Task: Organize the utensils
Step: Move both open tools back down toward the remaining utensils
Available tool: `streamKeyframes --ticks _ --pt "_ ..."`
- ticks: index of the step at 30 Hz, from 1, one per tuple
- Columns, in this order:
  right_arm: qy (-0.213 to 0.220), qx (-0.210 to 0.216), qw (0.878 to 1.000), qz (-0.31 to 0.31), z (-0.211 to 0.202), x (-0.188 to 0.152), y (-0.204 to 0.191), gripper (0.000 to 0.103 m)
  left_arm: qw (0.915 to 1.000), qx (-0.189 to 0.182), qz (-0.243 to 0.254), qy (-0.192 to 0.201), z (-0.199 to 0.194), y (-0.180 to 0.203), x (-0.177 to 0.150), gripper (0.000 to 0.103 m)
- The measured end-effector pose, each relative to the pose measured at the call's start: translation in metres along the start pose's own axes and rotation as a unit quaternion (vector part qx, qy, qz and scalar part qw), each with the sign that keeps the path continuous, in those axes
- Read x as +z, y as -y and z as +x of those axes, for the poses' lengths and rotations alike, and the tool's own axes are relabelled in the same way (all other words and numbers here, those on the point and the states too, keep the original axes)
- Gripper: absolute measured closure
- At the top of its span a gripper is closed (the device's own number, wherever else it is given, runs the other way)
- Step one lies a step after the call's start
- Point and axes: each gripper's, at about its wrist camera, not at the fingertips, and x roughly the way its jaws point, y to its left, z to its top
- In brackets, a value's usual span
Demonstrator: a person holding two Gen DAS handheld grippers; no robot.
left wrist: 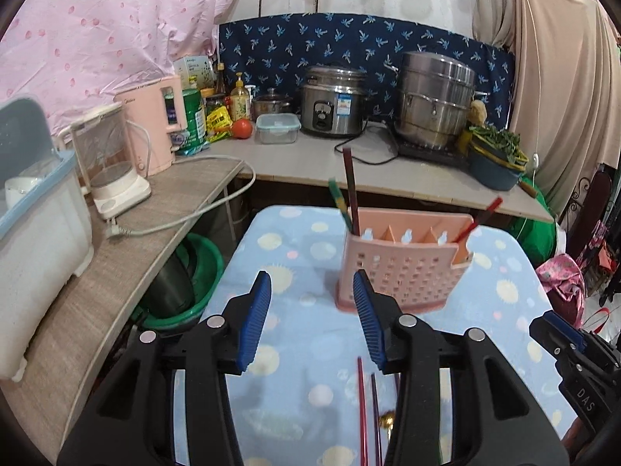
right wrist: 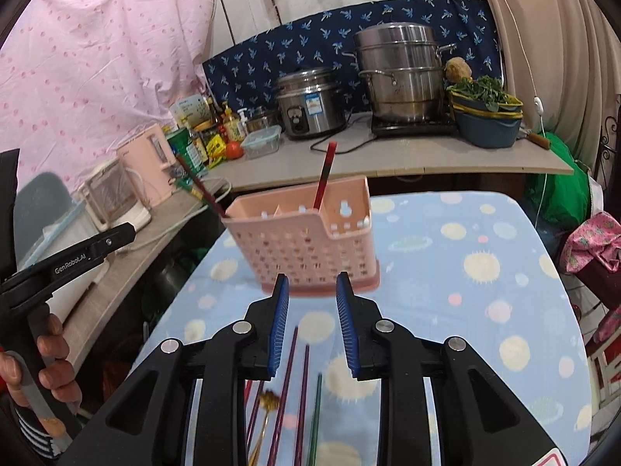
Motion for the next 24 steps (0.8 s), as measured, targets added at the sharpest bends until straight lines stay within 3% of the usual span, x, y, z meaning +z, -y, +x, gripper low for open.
streamKeyframes --ticks 24 --pt "-0.099 -0.028 0.994 -0.024 -0.026 -0.139 -0.012 0.078 0.9933 0.005 0.014 -0.115 -0.013 -0.003 -0.142 0.061"
